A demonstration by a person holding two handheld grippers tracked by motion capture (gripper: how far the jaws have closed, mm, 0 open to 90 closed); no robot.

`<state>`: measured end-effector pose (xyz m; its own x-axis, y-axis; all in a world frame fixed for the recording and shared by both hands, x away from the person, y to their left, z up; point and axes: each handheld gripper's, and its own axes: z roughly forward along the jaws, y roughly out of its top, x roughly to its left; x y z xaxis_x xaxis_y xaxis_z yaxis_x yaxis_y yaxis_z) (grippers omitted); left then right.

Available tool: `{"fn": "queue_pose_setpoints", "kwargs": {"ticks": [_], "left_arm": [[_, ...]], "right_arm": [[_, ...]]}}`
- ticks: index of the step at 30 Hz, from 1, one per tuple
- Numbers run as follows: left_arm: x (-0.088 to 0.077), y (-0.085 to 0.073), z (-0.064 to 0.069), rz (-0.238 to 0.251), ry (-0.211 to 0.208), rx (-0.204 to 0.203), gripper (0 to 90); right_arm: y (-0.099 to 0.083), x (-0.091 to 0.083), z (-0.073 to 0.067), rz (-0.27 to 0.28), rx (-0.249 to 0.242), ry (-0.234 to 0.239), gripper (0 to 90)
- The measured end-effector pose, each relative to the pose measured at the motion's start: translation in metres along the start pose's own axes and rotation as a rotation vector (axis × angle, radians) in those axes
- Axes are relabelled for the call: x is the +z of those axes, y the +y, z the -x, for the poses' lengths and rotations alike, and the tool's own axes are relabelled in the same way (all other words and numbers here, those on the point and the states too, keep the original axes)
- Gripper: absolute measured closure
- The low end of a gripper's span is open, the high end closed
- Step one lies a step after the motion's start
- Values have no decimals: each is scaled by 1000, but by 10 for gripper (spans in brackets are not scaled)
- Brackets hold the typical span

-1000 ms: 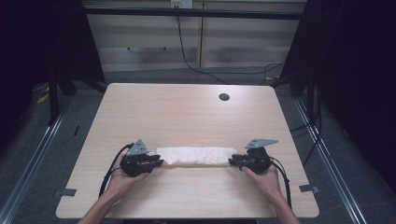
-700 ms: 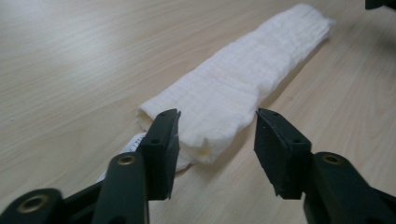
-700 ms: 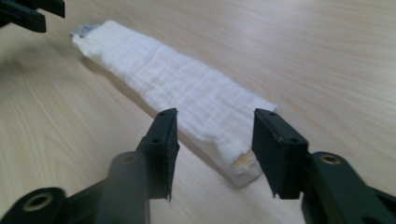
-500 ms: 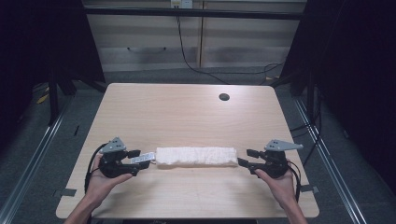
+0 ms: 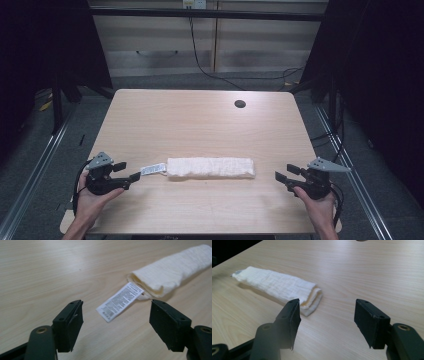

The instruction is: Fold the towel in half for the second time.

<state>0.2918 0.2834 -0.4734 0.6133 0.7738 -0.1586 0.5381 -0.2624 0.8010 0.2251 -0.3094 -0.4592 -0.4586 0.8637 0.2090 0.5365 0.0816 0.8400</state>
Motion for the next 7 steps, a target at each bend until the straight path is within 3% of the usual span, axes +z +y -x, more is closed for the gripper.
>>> {"fn": "queue_pose_setpoints", "kwargs": {"ticks": [2, 3, 5, 7], "left_arm": [[-4, -4, -1, 45, 30, -30, 233], [-5, -5, -2, 54, 12, -47, 212], [-5, -8, -4, 54, 22, -52, 157], [-2, -10, -5, 20, 11, -35, 158]], "right_arm": [[-3, -3, 3, 8, 12, -11, 370], [-4, -4, 4, 2, 12, -16, 362], [-5, -6, 7, -2, 12, -31, 333], [-6, -5, 10, -5, 29, -34, 315]]}}
